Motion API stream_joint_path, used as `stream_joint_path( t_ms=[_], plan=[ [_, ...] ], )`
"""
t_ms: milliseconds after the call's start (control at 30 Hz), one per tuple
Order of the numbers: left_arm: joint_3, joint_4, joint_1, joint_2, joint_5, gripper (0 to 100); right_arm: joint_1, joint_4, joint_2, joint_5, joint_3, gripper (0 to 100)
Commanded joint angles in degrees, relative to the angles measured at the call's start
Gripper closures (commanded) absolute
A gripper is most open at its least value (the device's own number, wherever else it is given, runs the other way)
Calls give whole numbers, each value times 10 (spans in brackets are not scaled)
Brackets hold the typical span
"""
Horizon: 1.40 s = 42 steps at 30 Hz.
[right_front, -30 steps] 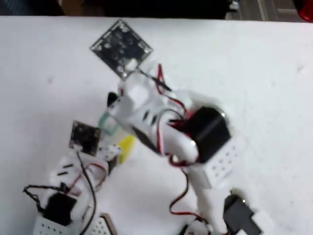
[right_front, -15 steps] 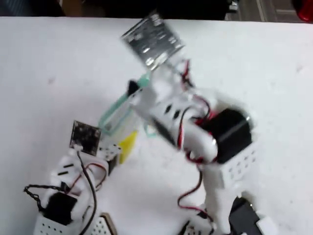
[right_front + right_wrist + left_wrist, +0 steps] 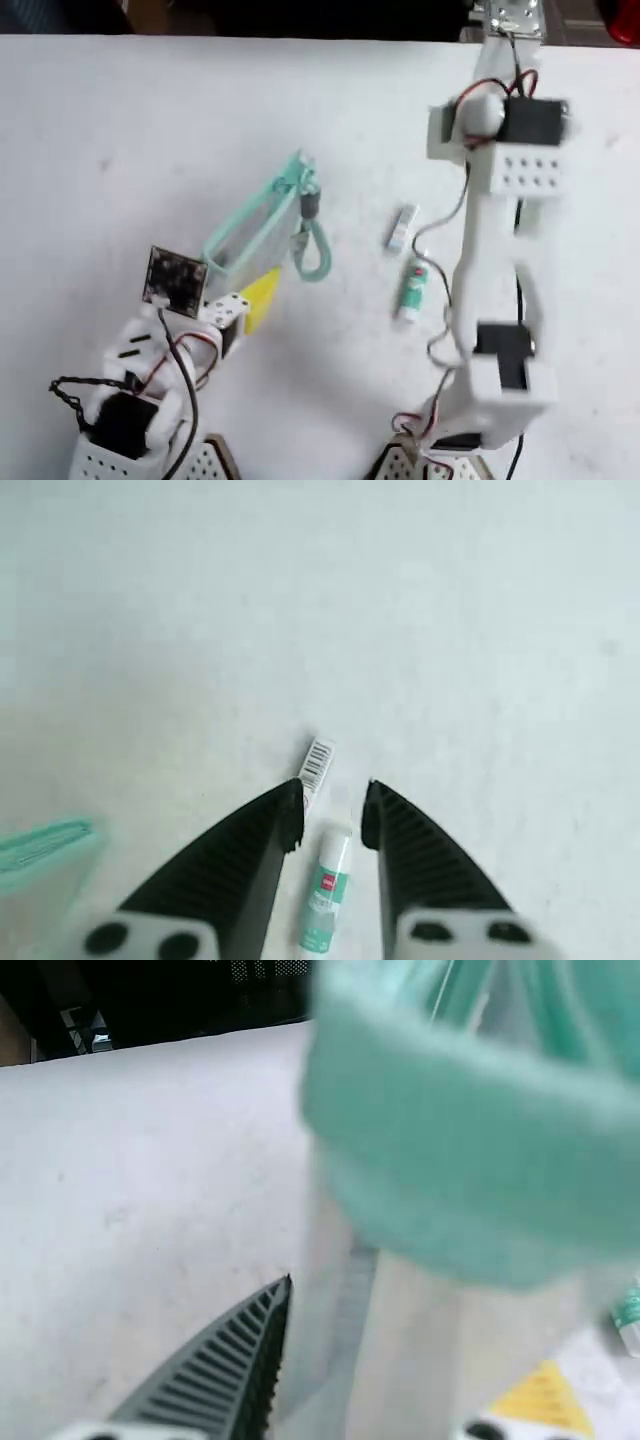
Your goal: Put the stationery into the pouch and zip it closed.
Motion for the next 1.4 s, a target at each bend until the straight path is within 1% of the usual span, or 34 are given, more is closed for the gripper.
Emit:
stream_joint_path(
  t_ms=[0,100,200,367,633,833,967,1067,1233,1367],
  plan=[
    [-5,-9,-3,5,-2,732,7,-10,101,-25,-7,855],
    [-5,-9,-3,5,-2,732,0,-43,184,-61,-8,828],
    [-4,-9,-3,5,-2,732,-22,-73,234,-62,-8,827],
    [-4,-9,-3,5,-2,732,-52,-110,276,-67,-7,828],
    [-4,-9,0,5,-2,732,-46,-118,335,-67,-8,828],
    [-4,-8,0,5,-2,732,-41,-127,341,-67,-8,836],
    [-4,-8,0,5,-2,732,-39,-160,343,-62,-7,926],
    [-4,-8,0,5,-2,732,-39,-160,342,-62,-7,987],
    [-4,-6,-2,5,1,732,-39,-150,321,-62,-11,983],
    [-6,-5,-3,5,27,732,-43,-93,258,-62,-48,983]
  ],
)
